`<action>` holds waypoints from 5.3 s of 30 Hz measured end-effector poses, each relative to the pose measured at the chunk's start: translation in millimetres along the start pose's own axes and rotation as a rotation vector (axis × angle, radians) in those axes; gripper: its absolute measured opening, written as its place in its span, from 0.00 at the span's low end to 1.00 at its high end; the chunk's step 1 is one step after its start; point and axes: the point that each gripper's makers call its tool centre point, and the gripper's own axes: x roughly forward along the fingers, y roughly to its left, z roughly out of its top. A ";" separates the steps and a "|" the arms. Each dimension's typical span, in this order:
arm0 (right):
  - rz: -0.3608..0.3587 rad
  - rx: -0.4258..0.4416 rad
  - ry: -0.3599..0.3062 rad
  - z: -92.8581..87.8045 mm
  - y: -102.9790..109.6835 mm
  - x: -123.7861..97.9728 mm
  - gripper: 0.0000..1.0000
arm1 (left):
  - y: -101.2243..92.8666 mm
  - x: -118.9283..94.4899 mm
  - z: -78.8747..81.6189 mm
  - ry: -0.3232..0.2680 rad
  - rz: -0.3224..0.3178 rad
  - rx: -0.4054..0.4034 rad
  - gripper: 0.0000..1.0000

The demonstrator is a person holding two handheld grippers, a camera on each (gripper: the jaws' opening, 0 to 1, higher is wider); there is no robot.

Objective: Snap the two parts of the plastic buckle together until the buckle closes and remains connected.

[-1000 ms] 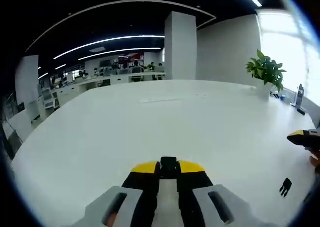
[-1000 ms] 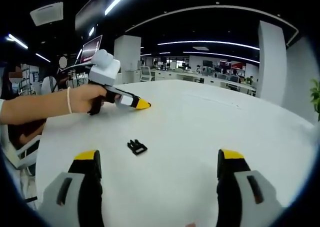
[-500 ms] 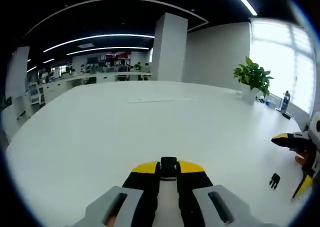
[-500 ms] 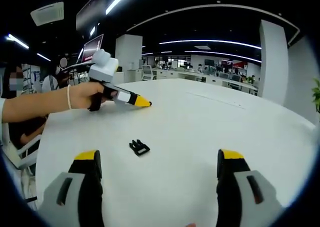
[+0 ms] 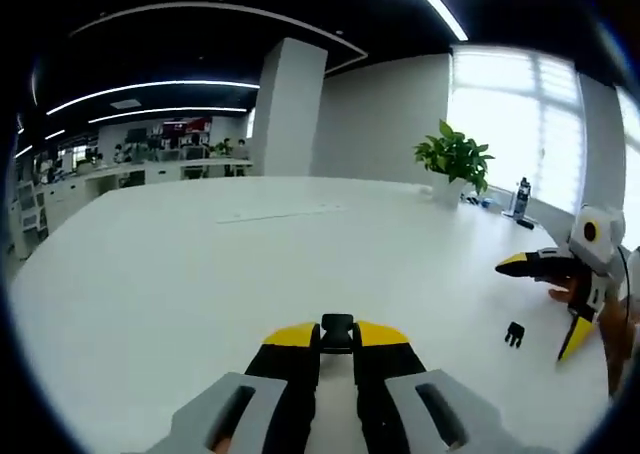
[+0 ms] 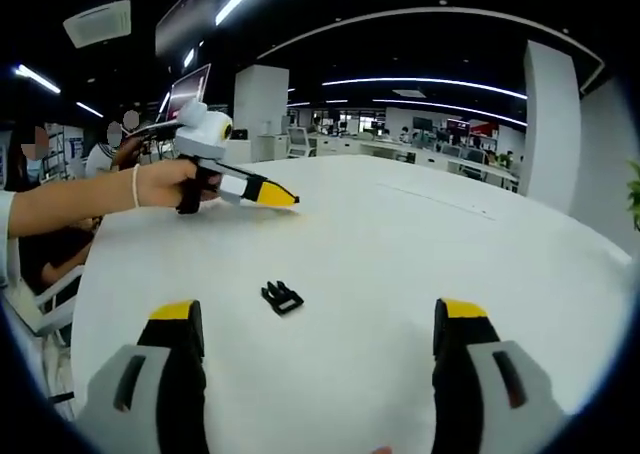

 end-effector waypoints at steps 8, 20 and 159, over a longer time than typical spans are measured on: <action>0.014 0.015 0.009 -3.7 2.1 2.8 0.95 | -12.4 -5.1 -5.9 0.021 -0.084 0.093 0.11; 0.020 0.024 0.021 -7.0 1.6 3.1 0.94 | -41.0 -13.8 -7.1 0.013 -0.184 0.237 0.11; 0.507 -0.185 -0.038 8.3 82.0 10.4 0.12 | -130.3 -59.6 -65.3 0.196 -0.704 0.417 0.12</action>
